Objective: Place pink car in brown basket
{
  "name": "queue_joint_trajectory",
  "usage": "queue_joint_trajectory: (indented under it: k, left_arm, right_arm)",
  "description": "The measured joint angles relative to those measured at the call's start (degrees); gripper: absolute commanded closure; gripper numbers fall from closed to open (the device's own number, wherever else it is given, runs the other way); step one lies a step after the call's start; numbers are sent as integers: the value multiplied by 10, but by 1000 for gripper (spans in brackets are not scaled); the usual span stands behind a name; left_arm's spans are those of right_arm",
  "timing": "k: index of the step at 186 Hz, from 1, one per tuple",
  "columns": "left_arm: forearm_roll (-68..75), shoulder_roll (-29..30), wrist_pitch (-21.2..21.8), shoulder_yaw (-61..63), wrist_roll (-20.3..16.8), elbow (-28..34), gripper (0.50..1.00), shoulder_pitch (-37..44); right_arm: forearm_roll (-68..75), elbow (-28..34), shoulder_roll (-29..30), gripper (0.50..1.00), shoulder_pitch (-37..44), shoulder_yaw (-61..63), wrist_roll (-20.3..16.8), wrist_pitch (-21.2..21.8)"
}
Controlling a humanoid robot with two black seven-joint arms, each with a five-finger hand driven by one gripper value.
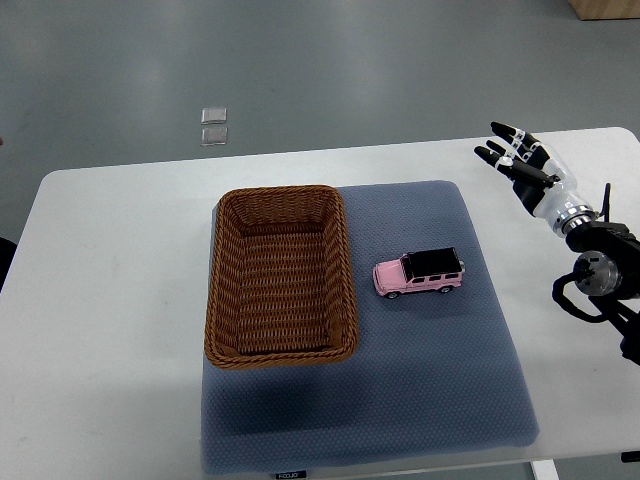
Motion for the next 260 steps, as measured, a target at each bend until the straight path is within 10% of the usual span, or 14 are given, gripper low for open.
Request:
queue_joint_trajectory:
  k: [260]
  left_arm:
    - [2, 0, 0, -2, 0, 1, 500, 0]
  right_arm:
    - [-2, 3, 3, 587, -5, -8, 1, 6]
